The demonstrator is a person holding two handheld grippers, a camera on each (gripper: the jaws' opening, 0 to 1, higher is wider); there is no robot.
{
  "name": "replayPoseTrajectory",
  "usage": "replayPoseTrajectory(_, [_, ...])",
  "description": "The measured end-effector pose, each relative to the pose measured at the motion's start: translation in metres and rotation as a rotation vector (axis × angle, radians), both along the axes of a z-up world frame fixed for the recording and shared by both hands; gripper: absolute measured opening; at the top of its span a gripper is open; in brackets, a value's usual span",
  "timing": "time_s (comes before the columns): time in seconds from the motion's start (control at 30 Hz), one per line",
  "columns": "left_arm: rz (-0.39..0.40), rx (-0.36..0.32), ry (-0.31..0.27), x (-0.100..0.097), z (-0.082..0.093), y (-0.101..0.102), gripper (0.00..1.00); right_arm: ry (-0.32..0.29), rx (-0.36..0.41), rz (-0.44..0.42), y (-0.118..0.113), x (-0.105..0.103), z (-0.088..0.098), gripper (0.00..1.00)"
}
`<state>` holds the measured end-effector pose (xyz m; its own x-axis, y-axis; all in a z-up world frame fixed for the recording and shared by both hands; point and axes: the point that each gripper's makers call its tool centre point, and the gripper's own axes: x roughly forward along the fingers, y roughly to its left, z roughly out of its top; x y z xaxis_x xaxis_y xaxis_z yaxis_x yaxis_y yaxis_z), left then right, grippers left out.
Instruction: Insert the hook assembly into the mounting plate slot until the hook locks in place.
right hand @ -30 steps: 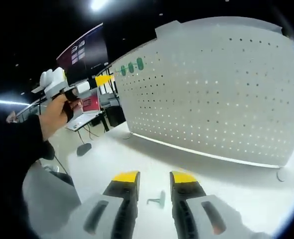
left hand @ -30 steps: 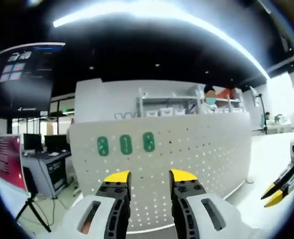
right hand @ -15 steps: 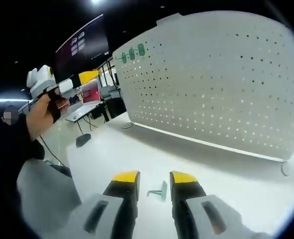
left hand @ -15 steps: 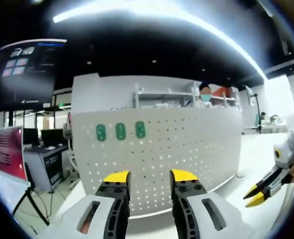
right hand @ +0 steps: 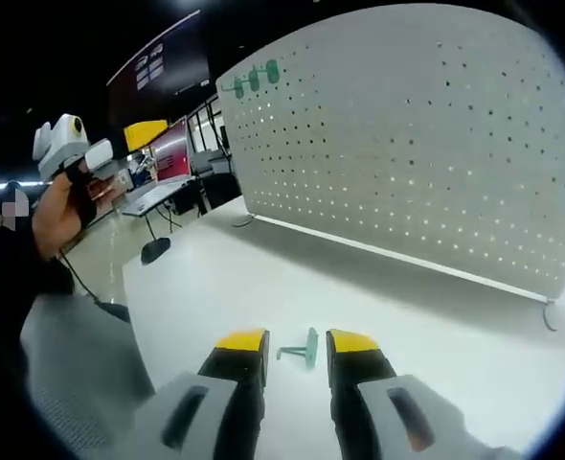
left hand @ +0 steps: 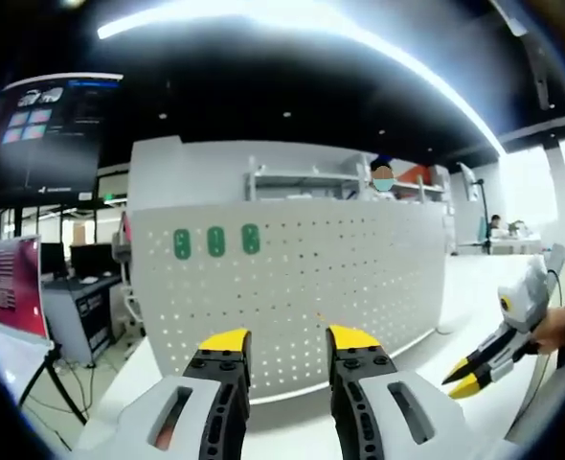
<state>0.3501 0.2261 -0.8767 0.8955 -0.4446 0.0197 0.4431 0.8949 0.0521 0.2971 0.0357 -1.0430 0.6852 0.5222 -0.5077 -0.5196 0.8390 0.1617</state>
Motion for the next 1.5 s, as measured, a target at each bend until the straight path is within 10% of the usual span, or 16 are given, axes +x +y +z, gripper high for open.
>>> replayPoseTrajectory(1.5, [-0.082, 0.027, 0.039, -0.007, -0.016, -0.018, 0.28, 0.173, -0.233, 0.141, 0.013, 0.011, -0.085, 0.11])
